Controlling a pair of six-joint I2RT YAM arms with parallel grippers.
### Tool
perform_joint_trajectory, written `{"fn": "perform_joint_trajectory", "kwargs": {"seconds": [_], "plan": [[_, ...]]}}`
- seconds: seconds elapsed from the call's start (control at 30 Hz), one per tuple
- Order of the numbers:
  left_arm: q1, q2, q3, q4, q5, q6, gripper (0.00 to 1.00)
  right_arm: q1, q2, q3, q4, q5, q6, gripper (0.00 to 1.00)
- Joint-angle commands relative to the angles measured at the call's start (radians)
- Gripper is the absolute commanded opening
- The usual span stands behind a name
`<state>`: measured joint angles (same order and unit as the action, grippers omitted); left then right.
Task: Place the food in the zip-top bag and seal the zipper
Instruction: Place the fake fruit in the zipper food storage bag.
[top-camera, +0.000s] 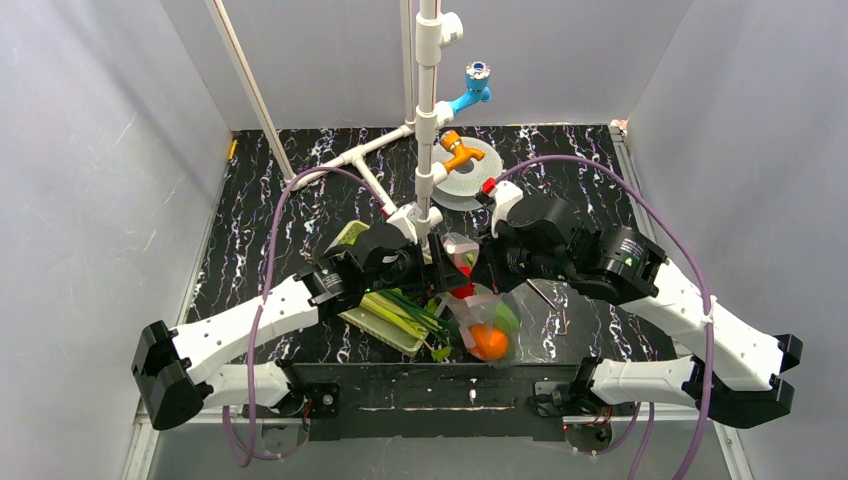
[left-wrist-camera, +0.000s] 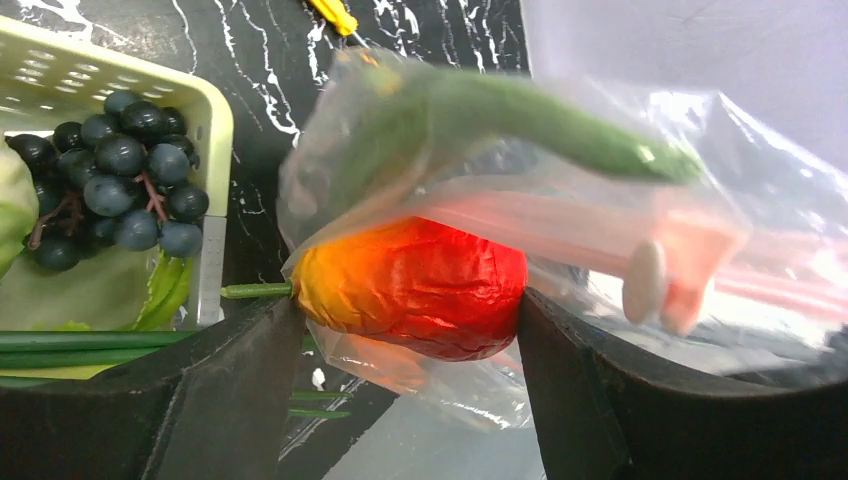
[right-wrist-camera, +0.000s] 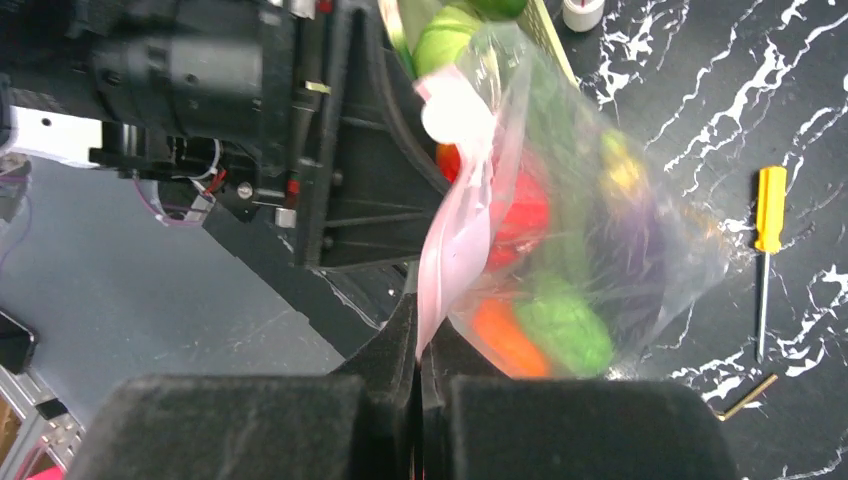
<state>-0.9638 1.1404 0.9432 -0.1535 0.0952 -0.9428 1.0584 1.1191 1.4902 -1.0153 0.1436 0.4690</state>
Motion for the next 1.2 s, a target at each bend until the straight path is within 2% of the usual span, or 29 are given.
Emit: {"fn": "perform_joint_trajectory", "kwargs": {"seconds": [0.0,0.17,0.27,0.33,0.53,0.77,0.83,1.0,1.17], "plan": [[0.005,0.009,0.031,-0.042,-0.060,0.005,0.05,0.009,-0.024,0.055,0.129,-0.078,0.016,0.01],[0.005,-0.005,0.010,0.081,0.045,-0.052,0.05,0.009,-0.026,-0.005,0.154,-0.070,-0.003,0.01],[0.005,-0.038,-0.031,0.254,0.116,-0.133,0.05,0.010,-0.035,-0.057,0.188,-0.076,-0.037,0.01],[0.005,-0.062,-0.043,0.304,0.138,-0.173,0.05,0.010,-0.042,-0.085,0.202,-0.067,-0.062,0.01],[0.000,-0.108,-0.055,0.279,0.107,-0.223,0.06,0.009,-0.073,-0.096,0.237,-0.103,-0.062,0.01],[-0.049,-0.003,-0.043,0.325,0.092,-0.252,0.10,0.009,-0.116,-0.103,0.342,-0.114,-0.020,0.01],[-0.060,0.015,-0.029,0.314,0.082,-0.232,0.10,0.008,-0.126,-0.109,0.353,-0.096,-0.018,0.01],[-0.088,0.050,0.027,0.165,0.046,-0.147,0.13,-0.011,-0.142,-0.127,0.356,-0.060,-0.016,0.01],[-0.113,0.023,0.009,0.137,0.009,-0.067,0.22,-0.020,-0.135,-0.145,0.327,-0.002,-0.031,0.01]]}}
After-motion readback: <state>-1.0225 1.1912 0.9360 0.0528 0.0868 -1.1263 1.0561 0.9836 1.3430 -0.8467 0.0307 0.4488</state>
